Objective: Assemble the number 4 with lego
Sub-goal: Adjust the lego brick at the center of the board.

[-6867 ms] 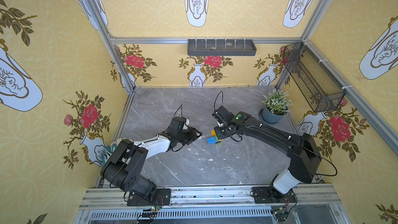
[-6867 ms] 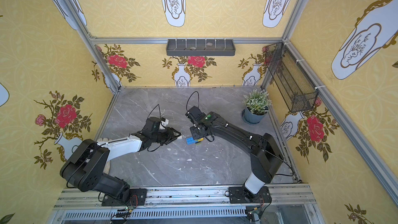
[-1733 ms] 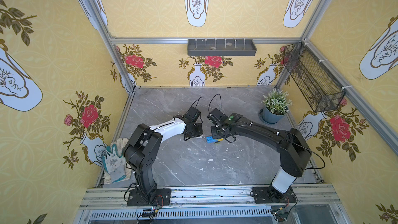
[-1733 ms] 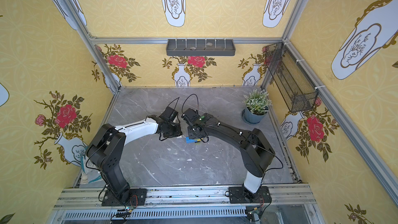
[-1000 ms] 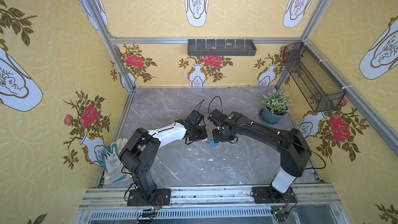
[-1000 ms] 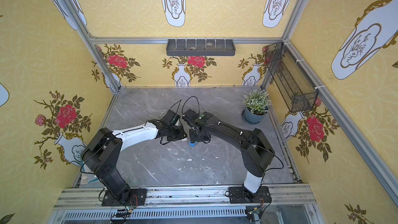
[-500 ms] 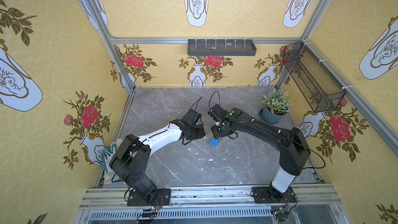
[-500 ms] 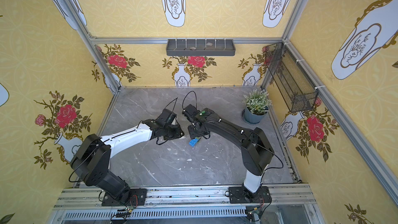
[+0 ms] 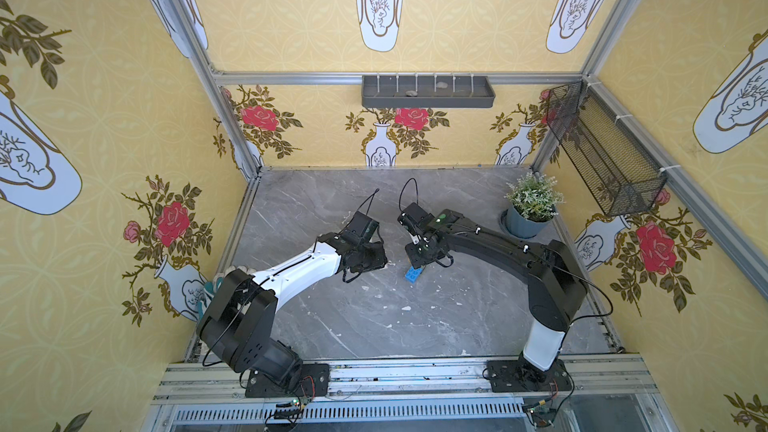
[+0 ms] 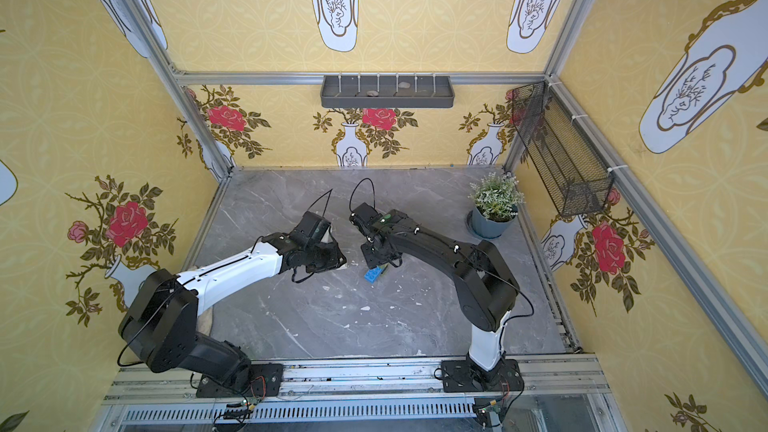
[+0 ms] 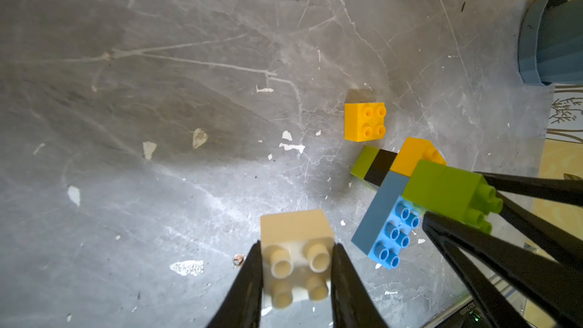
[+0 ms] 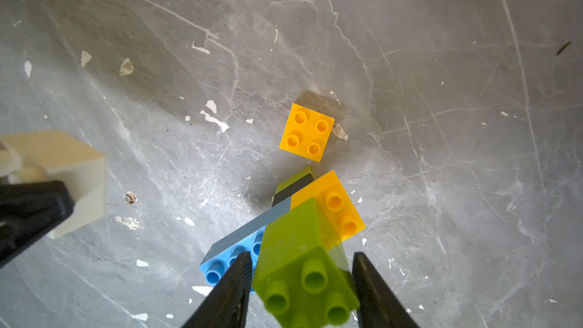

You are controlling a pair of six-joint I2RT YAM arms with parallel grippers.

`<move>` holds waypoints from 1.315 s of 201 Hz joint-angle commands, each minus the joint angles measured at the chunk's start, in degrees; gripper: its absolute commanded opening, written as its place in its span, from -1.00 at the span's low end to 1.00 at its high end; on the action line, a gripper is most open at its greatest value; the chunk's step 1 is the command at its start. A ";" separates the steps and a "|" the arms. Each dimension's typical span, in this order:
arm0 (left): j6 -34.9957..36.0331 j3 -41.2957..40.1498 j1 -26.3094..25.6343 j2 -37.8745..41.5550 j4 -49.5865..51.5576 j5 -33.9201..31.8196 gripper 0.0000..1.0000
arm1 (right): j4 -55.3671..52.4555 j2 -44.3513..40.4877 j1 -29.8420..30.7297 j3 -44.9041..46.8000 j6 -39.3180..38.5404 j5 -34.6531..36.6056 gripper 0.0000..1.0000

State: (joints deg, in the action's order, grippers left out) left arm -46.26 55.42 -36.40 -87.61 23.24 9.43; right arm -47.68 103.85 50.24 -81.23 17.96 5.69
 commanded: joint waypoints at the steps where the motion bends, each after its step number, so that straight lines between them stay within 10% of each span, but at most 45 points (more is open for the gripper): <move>1: 1.08 -0.11 0.03 -0.10 0.31 0.11 -0.54 | 0.99 -0.11 0.00 0.11 0.36 0.42 -0.05; 131: 2.06 0.30 0.02 -0.62 0.80 -0.03 -0.53 | -7.72 -1.93 -1.86 2.81 14.41 6.42 -0.20; 264: 2.83 0.12 0.03 -0.80 0.87 0.15 -0.51 | -3.26 -5.26 -2.81 6.46 16.25 4.98 0.17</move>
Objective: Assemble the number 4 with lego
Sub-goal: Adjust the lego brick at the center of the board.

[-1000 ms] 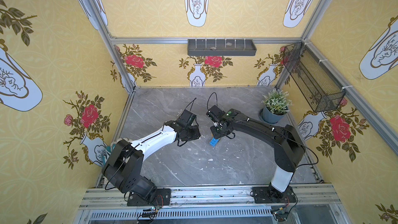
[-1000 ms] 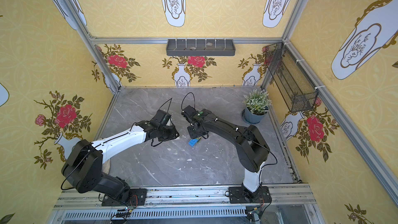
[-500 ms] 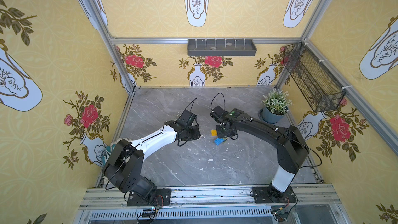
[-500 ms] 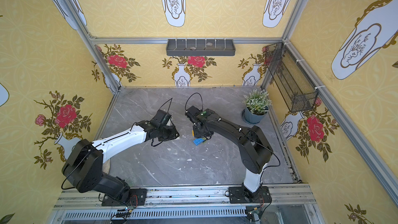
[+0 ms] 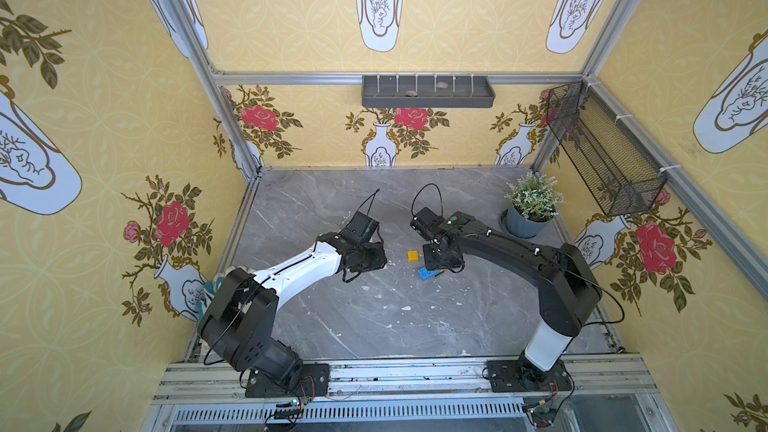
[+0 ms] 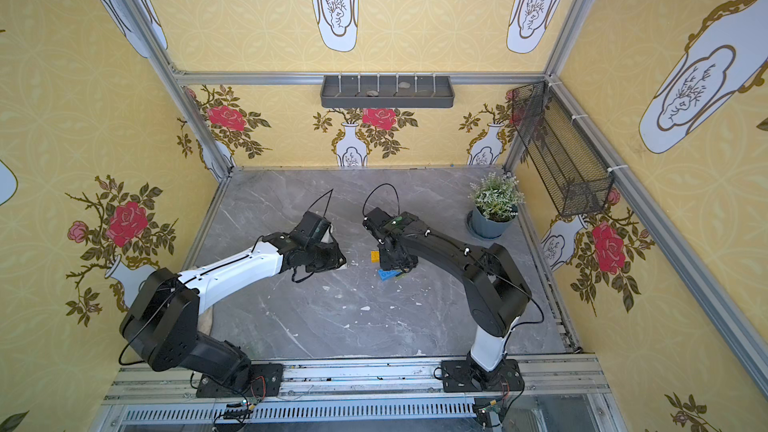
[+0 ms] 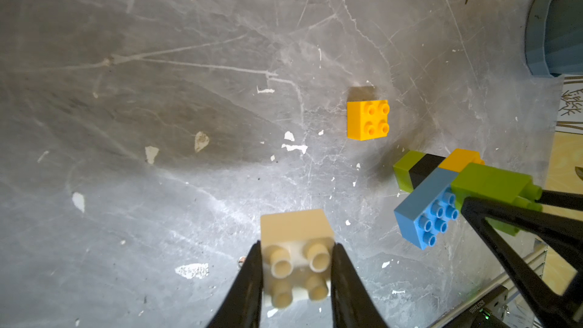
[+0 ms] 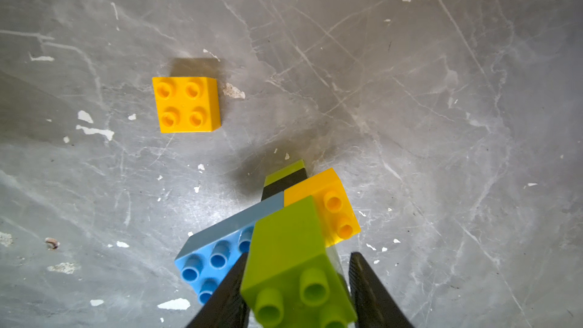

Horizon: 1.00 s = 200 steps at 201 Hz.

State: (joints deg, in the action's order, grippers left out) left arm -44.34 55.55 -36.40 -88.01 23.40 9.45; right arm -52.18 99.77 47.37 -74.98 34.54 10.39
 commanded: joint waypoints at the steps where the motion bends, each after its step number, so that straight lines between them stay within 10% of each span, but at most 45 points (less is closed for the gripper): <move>1: 0.91 -0.01 0.02 -0.41 0.70 0.13 -0.51 | 1.22 -1.16 0.03 0.20 -0.43 0.31 0.17; 200: 1.61 2.12 0.19 -0.50 2.10 0.13 -0.51 | 0.35 -2.10 -0.88 1.51 2.10 -0.19 -0.27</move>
State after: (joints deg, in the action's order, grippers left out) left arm -43.53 57.49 -36.32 -88.40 24.91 9.47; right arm -50.22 97.60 46.65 -74.48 32.45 10.87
